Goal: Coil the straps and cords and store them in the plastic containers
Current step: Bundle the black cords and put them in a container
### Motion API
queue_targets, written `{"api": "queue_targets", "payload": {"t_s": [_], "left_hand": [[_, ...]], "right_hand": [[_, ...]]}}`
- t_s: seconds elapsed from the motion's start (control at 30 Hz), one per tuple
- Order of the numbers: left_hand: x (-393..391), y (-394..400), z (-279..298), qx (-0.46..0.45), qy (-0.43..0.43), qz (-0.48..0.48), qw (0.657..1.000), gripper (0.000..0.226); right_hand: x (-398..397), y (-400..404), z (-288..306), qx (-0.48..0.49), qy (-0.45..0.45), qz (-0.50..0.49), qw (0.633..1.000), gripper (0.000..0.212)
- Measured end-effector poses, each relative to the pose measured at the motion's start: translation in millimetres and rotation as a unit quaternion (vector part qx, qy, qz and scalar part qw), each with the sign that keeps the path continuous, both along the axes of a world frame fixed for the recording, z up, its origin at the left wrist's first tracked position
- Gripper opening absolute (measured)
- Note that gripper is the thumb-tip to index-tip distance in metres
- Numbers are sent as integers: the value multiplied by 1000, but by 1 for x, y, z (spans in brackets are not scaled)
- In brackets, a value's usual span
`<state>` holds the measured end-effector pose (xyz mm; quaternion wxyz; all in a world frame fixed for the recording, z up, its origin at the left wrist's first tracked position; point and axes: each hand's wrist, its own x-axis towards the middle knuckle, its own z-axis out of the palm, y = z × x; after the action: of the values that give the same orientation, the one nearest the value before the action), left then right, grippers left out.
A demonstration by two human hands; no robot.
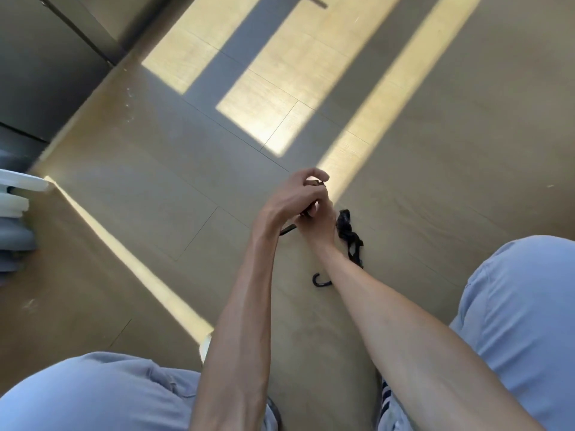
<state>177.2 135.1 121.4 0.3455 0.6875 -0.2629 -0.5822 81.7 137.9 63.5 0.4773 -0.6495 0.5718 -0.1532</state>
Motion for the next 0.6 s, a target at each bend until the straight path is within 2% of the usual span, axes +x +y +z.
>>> {"api": "queue_targets", "payload": {"t_s": [0.03,0.1,0.13,0.17,0.2,0.23,0.27,0.3,0.33,0.37,0.4,0.43,0.47,0.53,0.6], "left_hand": [[1,-1,5,-8,-20,-2,1000,39],[3,-2,11,-37,-119,42,991,37],[5,-2,10,-59,-183,96,977,30],[6,-2,9,-73,-243,164,953,23],[8,1,3,-59,-291,237,925,24],[10,6,-5,-5,-318,303,898,31],[13,11,-17,83,-293,348,887,40],[14,18,-30,177,-195,372,890,49],[11,24,-41,248,-39,370,895,58],[8,31,-48,285,135,346,884,63],[5,38,-55,290,269,325,859,61],[0,42,-61,281,355,311,836,52],[-6,43,-68,272,386,306,827,43],[-16,45,-77,274,359,307,838,27],[-23,45,-81,273,351,335,830,11]], "right_hand": [[4,-3,4,6,-28,-12,1000,31],[9,-11,10,41,-89,-46,994,12],[12,-15,13,51,-104,-68,991,7],[14,-19,14,59,-111,-89,988,12],[15,-22,16,72,-121,-108,984,15],[16,-25,17,89,-137,-125,979,15],[16,-27,19,106,-154,-134,973,14],[16,-29,18,113,-161,-132,972,14],[15,-29,18,112,-160,-119,974,13],[15,-29,17,115,-154,-104,976,11],[14,-28,15,120,-148,-93,977,7],[12,-25,14,124,-142,-85,978,5],[10,-22,12,123,-134,-77,980,3],[4,-15,9,97,-111,-67,987,4],[-1,-10,7,72,-93,-74,990,9]]}}
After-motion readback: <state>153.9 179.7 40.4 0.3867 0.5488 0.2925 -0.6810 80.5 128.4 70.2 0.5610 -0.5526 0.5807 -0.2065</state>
